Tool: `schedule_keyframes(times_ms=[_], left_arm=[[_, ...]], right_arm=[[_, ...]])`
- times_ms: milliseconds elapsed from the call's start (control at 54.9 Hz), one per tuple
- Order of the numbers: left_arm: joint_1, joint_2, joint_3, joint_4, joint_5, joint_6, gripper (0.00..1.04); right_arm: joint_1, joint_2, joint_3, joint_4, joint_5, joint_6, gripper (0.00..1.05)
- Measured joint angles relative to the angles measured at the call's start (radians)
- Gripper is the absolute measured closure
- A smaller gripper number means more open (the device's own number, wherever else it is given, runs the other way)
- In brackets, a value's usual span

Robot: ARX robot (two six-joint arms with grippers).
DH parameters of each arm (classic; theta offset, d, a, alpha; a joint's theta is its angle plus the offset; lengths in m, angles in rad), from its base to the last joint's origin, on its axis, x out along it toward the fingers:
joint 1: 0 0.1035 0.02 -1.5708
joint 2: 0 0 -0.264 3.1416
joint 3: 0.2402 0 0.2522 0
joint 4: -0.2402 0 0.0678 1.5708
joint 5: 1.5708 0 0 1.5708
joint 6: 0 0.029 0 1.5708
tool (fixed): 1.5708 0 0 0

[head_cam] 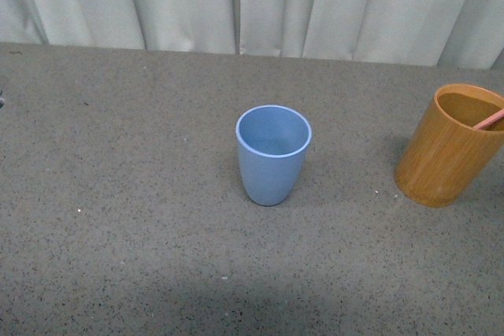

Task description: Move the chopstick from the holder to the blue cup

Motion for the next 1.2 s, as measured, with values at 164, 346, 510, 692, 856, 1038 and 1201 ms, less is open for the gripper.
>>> schedule_keyframes(times_ms=[164, 346, 510, 692, 856, 1038, 1201], left_arm=[[0.0, 0.0, 0.0, 0.0, 0.0, 0.0, 0.07], [0.0, 0.0, 0.0, 0.0, 0.0, 0.0, 0.07], [0.0, 0.0, 0.0, 0.0, 0.0, 0.0, 0.07], [0.0, 0.0, 0.0, 0.0, 0.0, 0.0, 0.07], [0.0, 0.0, 0.0, 0.0, 0.0, 0.0, 0.07], [0.0, 0.0, 0.0, 0.0, 0.0, 0.0, 0.07], [0.0, 0.0, 0.0, 0.0, 0.0, 0.0, 0.07]], right_arm=[[0.029, 0.089, 0.046, -0.019, 0.026, 0.026, 0.1], [0.054, 0.185, 0.086, -0.019, 0.07, 0.053, 0.1], [0.085, 0.269, 0.126, -0.005, 0.101, 0.071, 0.1], [0.116, 0.335, 0.156, 0.005, 0.132, 0.079, 0.1], [0.119, 0.385, 0.173, 0.018, 0.145, 0.104, 0.1], [0.123, 0.439, 0.184, 0.057, 0.156, 0.123, 0.27], [0.137, 0.464, 0.185, 0.085, 0.15, 0.138, 0.52]])
